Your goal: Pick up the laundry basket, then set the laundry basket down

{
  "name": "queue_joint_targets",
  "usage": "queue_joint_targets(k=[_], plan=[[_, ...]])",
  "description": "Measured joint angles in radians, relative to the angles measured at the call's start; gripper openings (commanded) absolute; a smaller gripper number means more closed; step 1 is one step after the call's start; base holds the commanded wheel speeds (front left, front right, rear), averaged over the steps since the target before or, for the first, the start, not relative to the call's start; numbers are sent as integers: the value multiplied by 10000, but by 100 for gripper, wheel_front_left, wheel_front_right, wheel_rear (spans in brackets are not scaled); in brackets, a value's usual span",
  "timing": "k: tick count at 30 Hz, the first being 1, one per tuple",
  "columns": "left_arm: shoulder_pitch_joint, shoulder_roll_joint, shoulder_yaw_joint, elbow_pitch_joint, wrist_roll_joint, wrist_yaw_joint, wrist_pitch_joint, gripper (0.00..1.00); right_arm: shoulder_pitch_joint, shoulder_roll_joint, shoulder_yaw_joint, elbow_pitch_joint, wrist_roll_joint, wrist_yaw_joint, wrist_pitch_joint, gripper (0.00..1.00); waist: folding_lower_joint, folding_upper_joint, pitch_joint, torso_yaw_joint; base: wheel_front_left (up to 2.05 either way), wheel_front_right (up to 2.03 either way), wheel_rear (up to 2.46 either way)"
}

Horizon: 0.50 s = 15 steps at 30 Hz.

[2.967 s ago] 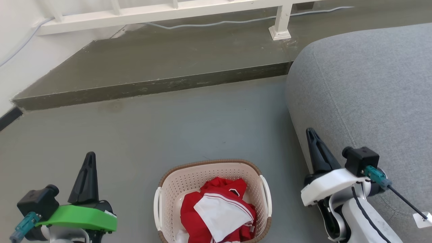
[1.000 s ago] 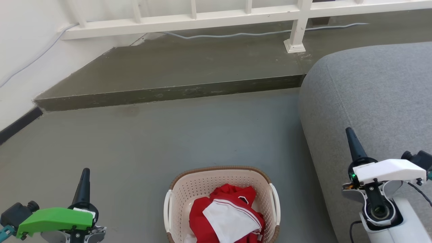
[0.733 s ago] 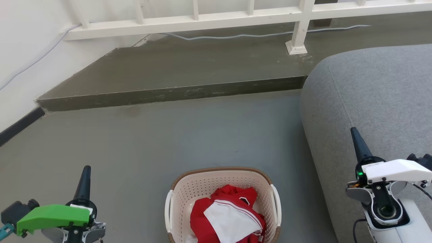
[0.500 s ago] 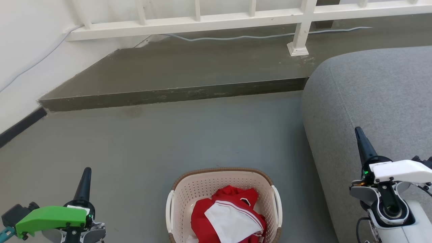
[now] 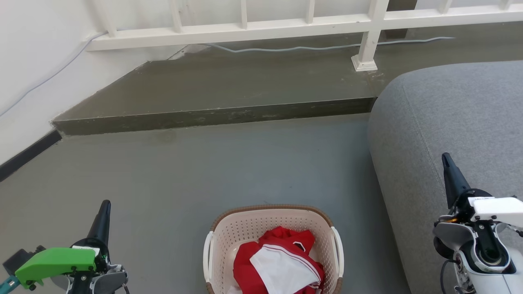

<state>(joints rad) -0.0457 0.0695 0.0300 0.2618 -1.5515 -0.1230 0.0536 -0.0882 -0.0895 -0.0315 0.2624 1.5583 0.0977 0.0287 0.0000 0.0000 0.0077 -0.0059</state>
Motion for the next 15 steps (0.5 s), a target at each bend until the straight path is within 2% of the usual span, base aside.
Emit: queue_joint_targets(k=[7,15], plan=[[-47,-48,61,163,-719,0,178,0,14,6,-280,40,928,163,207,0,0,0,-47,60,0,0,0],[-105,-63,71,165,-752,0,249,0,16,8,-305,71,1018,165,207,0,0,0,-48,61,0,0,0]])
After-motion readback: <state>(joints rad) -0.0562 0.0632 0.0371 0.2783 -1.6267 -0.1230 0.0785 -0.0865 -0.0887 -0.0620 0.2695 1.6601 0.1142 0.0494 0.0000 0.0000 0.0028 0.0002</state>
